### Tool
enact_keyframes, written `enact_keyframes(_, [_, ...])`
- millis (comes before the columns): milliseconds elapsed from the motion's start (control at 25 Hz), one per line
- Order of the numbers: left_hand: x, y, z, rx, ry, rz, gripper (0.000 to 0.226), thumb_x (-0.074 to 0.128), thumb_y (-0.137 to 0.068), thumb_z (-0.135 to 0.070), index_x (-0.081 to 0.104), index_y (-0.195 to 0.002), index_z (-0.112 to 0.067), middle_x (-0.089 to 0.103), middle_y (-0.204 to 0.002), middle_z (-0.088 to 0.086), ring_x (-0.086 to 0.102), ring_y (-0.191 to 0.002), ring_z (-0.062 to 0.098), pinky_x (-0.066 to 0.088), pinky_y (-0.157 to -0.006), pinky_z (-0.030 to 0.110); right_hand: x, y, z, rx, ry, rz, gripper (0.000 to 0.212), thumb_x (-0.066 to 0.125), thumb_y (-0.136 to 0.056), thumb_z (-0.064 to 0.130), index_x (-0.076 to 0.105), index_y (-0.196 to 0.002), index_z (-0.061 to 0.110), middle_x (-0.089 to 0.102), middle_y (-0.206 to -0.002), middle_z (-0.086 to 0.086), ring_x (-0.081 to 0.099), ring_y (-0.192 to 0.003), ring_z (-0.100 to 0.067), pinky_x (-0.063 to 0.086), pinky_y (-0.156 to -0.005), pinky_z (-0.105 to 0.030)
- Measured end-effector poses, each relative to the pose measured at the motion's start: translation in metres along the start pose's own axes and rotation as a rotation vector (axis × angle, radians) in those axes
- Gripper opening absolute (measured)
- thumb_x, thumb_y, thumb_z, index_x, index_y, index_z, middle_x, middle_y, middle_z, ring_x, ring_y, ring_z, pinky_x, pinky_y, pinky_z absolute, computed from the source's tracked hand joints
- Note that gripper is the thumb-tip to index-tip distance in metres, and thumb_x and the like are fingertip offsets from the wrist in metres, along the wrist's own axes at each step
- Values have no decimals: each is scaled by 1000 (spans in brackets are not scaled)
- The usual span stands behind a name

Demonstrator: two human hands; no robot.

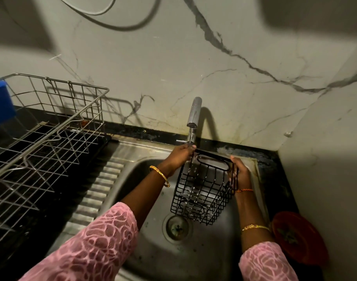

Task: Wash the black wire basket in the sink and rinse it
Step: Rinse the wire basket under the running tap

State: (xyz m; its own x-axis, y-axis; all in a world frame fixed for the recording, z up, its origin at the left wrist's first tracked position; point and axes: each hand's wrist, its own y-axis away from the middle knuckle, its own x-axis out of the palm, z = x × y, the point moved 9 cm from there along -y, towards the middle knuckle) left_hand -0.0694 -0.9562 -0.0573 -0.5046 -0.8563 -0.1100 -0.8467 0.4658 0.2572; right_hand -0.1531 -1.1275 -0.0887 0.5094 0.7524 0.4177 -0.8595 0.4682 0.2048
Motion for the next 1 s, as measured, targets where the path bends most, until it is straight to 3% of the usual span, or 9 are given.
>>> enact_keyframes(120, [-11, 1, -10, 77, -104, -28, 24, 50, -98, -21, 63, -81, -10, 65, -78, 3, 62, -75, 14, 52, -66, 17, 8, -3, -7, 61, -45, 67, 32, 66, -78, 29, 63, -95, 2, 69, -76, -10, 68, -73, -19, 56, -65, -25])
enact_keyframes(200, [-18, 2, -14, 110, -326, -19, 32, 50, -97, -27, 64, -77, -7, 66, -71, 7, 65, -66, 18, 53, -67, 24, 18, -12, -14, 107, 91, 79, 53, 77, -63, 43, 65, -101, 8, 68, -98, -13, 65, -94, -25, 52, -86, -33])
enact_keyframes(240, [-19, 5, -15, 105, -456, 4, 37, 48, -98, -32, 63, -73, -9, 65, -66, 6, 63, -59, 16, 52, -61, 22, 25, -17, -18, 126, 185, 102, 63, 78, -60, 50, 66, -106, 8, 66, -107, -12, 64, -98, -25, 51, -87, -33])
enact_keyframes(320, [-20, 8, -13, 67, -645, 28, 45, 43, -99, -40, 60, -70, -11, 59, -59, 2, 56, -48, 10, 46, -52, 20, 43, -29, -32, 163, 360, 190, 69, 73, -59, 63, 68, -107, 14, 67, -104, -14, 64, -81, -20, 49, -70, -26])
enact_keyframes(400, [-27, 9, -14, 38, -716, -26, 52, 40, -98, -45, 63, -72, -7, 59, -60, 6, 50, -46, 11, 42, -52, 22, 66, -32, -37, 168, 481, 236, 61, 70, -62, 66, 71, -99, 18, 60, -80, -16, 49, -61, -19, 39, -53, -24])
enact_keyframes(520, [-45, 7, -10, 9, -695, -118, 62, 42, -95, -51, 70, -75, 0, 60, -66, 13, 49, -51, 17, 40, -63, 27, 100, -23, -36, 179, 509, 286, 31, 70, -72, 51, 74, -80, 21, 42, -54, 0, 39, -50, -14, 29, -47, -22])
enact_keyframes(720, [-75, 14, -1, -17, -636, -261, 67, 47, -89, -61, 70, -73, 0, 65, -69, 16, 58, -65, 24, 42, -65, 29, 137, -18, -30, 135, 607, 346, 17, 63, -86, 22, 67, -71, 15, 54, -61, -5, 47, -64, -17, 37, -59, -25])
enact_keyframes(840, [-86, 19, 5, -38, -639, -339, 68, 48, -86, -64, 72, -75, -2, 67, -70, 13, 62, -68, 24, 43, -65, 29, 151, -15, -12, 55, 771, 409, 21, 58, -90, 19, 67, -72, 15, 65, -79, -10, 57, -76, -17, 46, -73, -33])
enact_keyframes(1000, [-89, 19, 12, 10, -556, -329, 69, 51, -86, -62, 69, -72, 4, 60, -62, 14, 57, -61, 24, 39, -61, 28, 151, -3, 21, 138, 588, 405, 17, 46, -91, -5, 62, -86, -5, 65, -91, -18, 63, -82, -23, 56, -64, -20])
